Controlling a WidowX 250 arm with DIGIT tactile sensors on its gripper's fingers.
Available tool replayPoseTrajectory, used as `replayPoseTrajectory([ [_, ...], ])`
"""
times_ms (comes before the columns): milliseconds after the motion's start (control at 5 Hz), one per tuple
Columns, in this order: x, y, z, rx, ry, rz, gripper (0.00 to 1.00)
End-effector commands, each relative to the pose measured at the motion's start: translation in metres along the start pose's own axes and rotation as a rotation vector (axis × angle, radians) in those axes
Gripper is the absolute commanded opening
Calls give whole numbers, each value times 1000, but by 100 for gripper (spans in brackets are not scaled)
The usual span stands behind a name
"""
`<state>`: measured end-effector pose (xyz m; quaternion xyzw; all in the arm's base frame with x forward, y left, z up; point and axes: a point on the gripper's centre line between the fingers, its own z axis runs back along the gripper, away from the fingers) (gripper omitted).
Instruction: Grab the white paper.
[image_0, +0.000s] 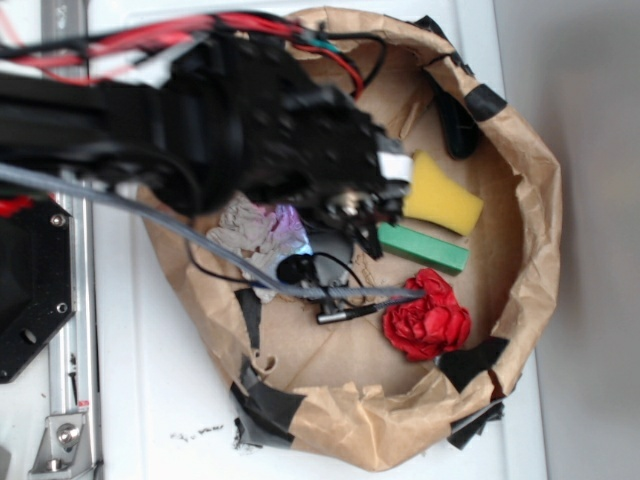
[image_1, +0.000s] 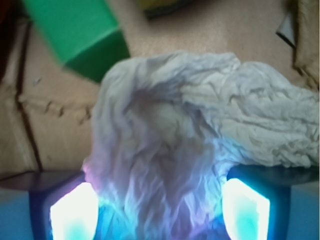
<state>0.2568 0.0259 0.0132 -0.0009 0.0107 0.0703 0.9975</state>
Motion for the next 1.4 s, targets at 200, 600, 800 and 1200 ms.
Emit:
replayPoseTrajectory([
  [200,37,11,22,84,-101,95,0],
  [600,16,-4,94,34,-154,60,0],
  [800,2,-10,144,-21,-205,39,0],
  [1200,4,-17,169,2,-216,45,0],
])
